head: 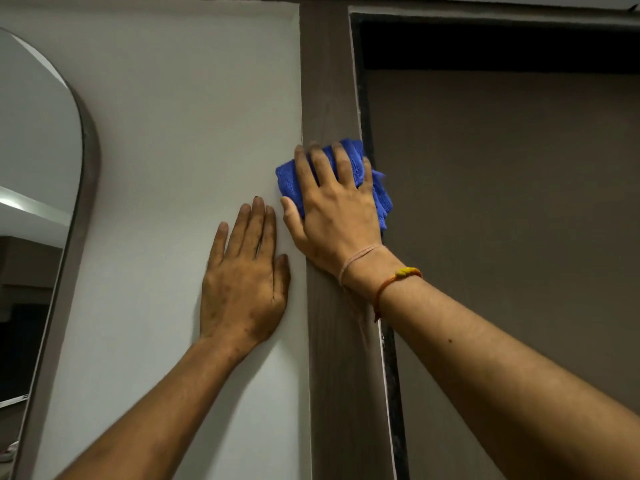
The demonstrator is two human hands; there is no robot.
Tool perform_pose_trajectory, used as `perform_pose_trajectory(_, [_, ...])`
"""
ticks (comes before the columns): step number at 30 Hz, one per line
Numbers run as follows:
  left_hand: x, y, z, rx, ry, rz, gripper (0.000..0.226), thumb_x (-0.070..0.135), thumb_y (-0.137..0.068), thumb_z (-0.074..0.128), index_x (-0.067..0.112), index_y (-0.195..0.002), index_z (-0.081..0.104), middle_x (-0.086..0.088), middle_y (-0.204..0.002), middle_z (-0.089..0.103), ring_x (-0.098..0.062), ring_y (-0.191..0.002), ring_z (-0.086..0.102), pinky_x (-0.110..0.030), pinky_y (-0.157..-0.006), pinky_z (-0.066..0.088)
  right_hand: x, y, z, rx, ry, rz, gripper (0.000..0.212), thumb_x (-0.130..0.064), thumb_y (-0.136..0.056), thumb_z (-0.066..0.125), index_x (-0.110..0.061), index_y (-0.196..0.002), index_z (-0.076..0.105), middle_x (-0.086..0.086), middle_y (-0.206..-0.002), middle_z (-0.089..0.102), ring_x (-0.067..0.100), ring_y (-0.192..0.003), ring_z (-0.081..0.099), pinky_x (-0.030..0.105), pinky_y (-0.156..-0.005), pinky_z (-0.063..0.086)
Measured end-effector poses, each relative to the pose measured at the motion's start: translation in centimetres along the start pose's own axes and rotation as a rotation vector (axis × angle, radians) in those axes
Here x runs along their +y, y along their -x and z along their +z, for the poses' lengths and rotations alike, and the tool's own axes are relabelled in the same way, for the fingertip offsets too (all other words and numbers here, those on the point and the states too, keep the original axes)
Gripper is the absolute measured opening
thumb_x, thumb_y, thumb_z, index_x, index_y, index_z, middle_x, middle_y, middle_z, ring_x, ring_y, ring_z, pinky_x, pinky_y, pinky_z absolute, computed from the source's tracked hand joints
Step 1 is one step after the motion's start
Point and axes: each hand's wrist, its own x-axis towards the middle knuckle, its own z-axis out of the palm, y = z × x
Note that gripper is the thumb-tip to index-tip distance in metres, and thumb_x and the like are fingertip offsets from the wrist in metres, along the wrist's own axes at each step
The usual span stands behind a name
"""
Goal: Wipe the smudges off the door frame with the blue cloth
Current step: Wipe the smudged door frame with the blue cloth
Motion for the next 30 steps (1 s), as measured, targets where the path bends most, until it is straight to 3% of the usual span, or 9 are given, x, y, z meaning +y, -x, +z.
perform_pose_trajectory(7, [0.0, 0.0, -0.1, -0.015, 0.008, 0.005, 0.063, 0.041, -0.093, 0.013, 0.014, -0.148, -0.002, -0.007, -0.158, -0.004, -0.017, -0.146, -0.007, -0.039, -0.121, 0.000, -1.4, 3.5, 0.6, 0.030, -0.075, 0.078, 0.067, -0.050, -0.094, 0.031, -0.013, -0.148, 0.015, 0.010, -0.157, 0.020, 0.030, -0.146, 0.007, 0.056, -0.116, 0.002])
perform_pose_trajectory(12, [-0.1, 0.3, -0.1, -0.042, -0.038, 0.012, 0.069, 0.040, -0.092, 0.026, 0.012, -0.147, -0.006, -0.008, -0.158, -0.007, -0.020, -0.145, -0.009, -0.040, -0.120, -0.001, -2.5, 11.7, 1.3, 0.007, -0.003, 0.058, 0.068, -0.052, -0.090, 0.031, -0.012, -0.144, 0.028, 0.012, -0.151, 0.035, 0.032, -0.142, 0.026, 0.060, -0.113, 0.021])
perform_pose_trajectory(15, [-0.1, 0.5, -0.1, -0.039, -0.047, 0.014, 0.068, 0.040, -0.093, 0.025, 0.012, -0.147, -0.006, -0.007, -0.158, -0.009, -0.019, -0.145, -0.010, -0.040, -0.120, -0.001, -2.1, 11.6, 1.4, -0.008, 0.014, 0.036, 0.067, -0.052, -0.089, 0.031, -0.013, -0.144, 0.030, 0.011, -0.150, 0.037, 0.032, -0.140, 0.029, 0.061, -0.112, 0.024])
perform_pose_trajectory(20, [0.1, 0.4, 0.0, -0.012, 0.002, 0.004, 0.062, 0.040, -0.093, 0.012, 0.014, -0.148, -0.001, -0.006, -0.158, -0.006, -0.018, -0.145, -0.008, -0.040, -0.120, 0.000, -0.8, 4.9, 0.5, -0.022, -0.031, 0.038, 0.067, -0.051, -0.093, 0.031, -0.015, -0.147, 0.016, 0.009, -0.157, 0.022, 0.031, -0.145, 0.011, 0.058, -0.115, 0.005])
perform_pose_trajectory(23, [0.0, 0.3, -0.1, -0.003, 0.010, 0.007, 0.063, 0.043, -0.093, 0.008, 0.014, -0.148, -0.002, -0.005, -0.157, -0.007, -0.018, -0.145, -0.008, -0.041, -0.120, 0.000, -1.1, 3.6, 0.5, -0.009, -0.041, 0.077, 0.067, -0.051, -0.094, 0.029, -0.015, -0.148, 0.011, 0.008, -0.158, 0.016, 0.031, -0.146, 0.006, 0.058, -0.116, 0.001])
perform_pose_trajectory(27, [-0.1, 0.3, 0.0, -0.021, -0.021, 0.015, 0.064, 0.041, -0.091, 0.011, 0.013, -0.147, -0.005, -0.007, -0.158, -0.007, -0.018, -0.145, -0.009, -0.039, -0.120, -0.002, -1.9, 9.5, 1.0, 0.016, -0.049, 0.086, 0.070, -0.053, -0.090, 0.034, -0.014, -0.147, 0.021, 0.009, -0.155, 0.027, 0.031, -0.144, 0.018, 0.065, -0.112, 0.017])
perform_pose_trajectory(30, [0.0, 0.4, 0.0, -0.017, -0.022, 0.009, 0.063, 0.039, -0.092, 0.014, 0.013, -0.147, -0.005, -0.006, -0.158, -0.008, -0.018, -0.145, -0.010, -0.039, -0.120, -0.002, -1.8, 13.0, 1.1, -0.067, -0.028, 0.025, 0.076, -0.057, -0.084, 0.035, -0.015, -0.147, 0.022, 0.008, -0.155, 0.028, 0.032, -0.143, 0.020, 0.072, -0.104, 0.025])
